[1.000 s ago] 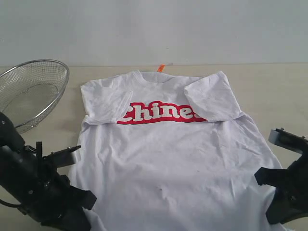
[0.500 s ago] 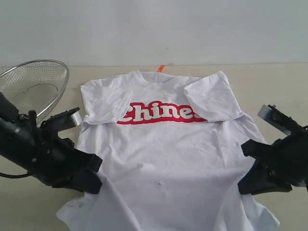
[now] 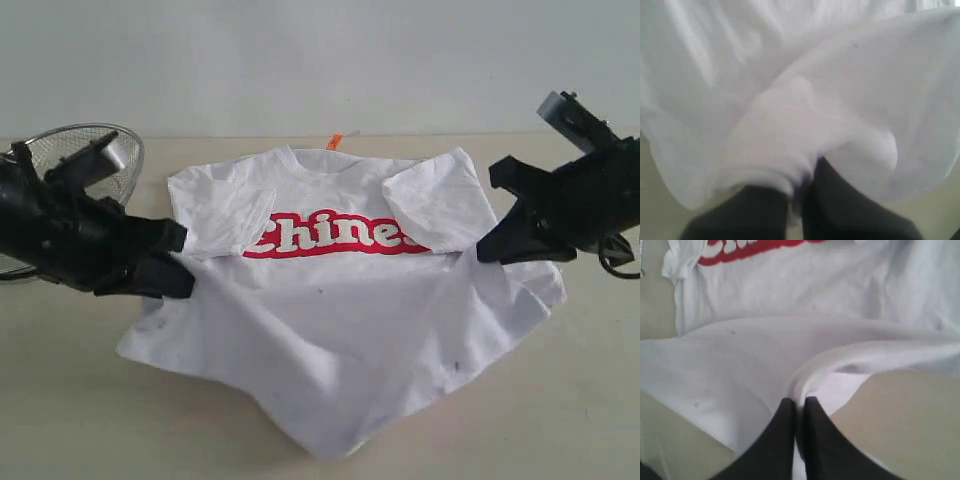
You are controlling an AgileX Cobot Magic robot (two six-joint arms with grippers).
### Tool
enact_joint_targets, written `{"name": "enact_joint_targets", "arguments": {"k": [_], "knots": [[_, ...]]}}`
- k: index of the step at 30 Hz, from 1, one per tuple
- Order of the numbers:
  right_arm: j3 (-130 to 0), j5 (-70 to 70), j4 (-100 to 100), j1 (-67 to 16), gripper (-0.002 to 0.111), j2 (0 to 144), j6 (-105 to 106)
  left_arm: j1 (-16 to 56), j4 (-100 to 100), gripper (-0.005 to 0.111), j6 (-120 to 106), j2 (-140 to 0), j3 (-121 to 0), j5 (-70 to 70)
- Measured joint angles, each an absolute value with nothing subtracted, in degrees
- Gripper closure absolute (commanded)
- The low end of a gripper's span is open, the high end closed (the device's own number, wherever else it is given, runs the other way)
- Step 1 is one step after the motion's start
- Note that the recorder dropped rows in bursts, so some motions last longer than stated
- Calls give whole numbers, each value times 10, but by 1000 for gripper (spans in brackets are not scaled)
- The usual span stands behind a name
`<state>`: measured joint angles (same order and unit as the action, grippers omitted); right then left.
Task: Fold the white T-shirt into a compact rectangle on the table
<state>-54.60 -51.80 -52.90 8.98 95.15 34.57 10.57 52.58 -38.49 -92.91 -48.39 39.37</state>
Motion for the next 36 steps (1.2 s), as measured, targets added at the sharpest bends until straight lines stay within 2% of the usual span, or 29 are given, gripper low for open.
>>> {"name": "enact_joint_targets", "arguments": {"k": [7,22,23,26,29,30,31,35,36], "knots": [[-619,-510,-529,90,108,1019,332,81,526,102,-380,-942,-561,393],[-719,-492,-533,90,108,1125,341,78,526,102,-376,-1072,-692,396],[-720,-494,-526,90,105,1126,341,78,526,102,-376,-1073,-697,396],[-720,-510,-510,91,85,1126,341,78,526,102,-376,-1078,-700,398],[-721,-519,-495,92,51,1126,343,78,526,102,-376,-1078,-701,399],[-722,-523,-489,92,44,1126,343,78,526,102,-376,-1078,-701,400],[-722,-529,-487,92,45,1126,344,78,526,102,-376,-1078,-701,400],[-722,-541,-482,92,60,1126,357,78,526,102,-376,-1078,-701,403],[-723,-541,-482,92,60,1126,359,78,526,102,-376,-1078,-701,404]]}}
